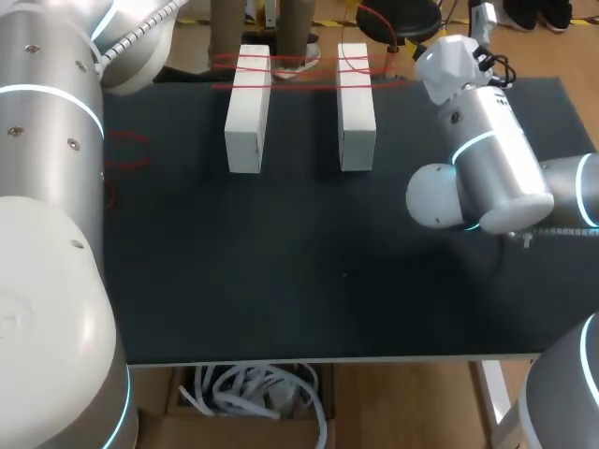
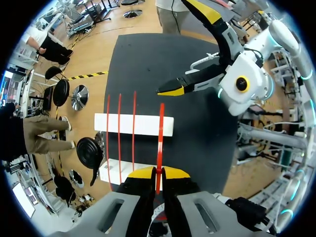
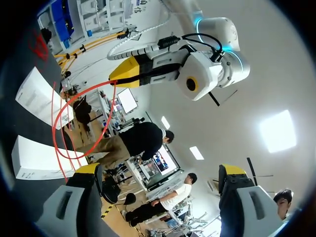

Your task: Grab the tape and strap the tape.

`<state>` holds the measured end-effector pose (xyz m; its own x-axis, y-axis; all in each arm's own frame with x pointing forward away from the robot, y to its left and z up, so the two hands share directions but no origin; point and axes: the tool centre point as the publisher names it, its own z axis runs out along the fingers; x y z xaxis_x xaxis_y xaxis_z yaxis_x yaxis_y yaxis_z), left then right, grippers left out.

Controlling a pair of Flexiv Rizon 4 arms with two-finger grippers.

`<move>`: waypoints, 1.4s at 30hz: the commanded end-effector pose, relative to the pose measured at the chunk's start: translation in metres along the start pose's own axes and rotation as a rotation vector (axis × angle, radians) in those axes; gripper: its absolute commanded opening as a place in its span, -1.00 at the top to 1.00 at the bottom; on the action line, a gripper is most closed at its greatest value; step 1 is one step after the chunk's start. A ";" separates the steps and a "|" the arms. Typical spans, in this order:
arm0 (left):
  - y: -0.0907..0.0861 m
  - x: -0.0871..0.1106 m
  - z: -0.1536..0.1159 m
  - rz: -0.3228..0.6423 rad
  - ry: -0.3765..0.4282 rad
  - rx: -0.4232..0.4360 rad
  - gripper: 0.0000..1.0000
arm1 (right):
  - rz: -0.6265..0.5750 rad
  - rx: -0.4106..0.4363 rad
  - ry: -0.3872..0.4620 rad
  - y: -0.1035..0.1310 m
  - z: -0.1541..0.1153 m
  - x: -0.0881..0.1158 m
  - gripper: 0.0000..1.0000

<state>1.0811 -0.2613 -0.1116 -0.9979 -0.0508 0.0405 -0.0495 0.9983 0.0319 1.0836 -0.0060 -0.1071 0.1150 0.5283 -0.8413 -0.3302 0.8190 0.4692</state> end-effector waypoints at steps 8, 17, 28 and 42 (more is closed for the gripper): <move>0.083 0.002 -0.004 -0.171 0.010 -0.124 1.00 | -0.001 0.000 0.011 0.001 0.000 -0.004 -1.00; 0.211 0.023 0.003 -0.475 0.038 -0.197 1.00 | -0.001 0.000 0.011 0.001 0.000 -0.004 -1.00; 0.332 0.049 0.035 -0.736 0.141 -0.238 1.00 | -0.001 0.000 0.011 0.001 0.000 -0.004 -1.00; 0.344 0.046 0.032 -0.719 0.128 -0.257 -1.00 | -0.001 0.000 0.011 0.001 0.000 -0.004 -1.00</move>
<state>1.0224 0.0783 -0.1290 -0.7099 -0.7031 0.0416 -0.6451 0.6727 0.3625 1.0830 -0.0070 -0.1058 0.1095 0.5275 -0.8425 -0.3316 0.8184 0.4693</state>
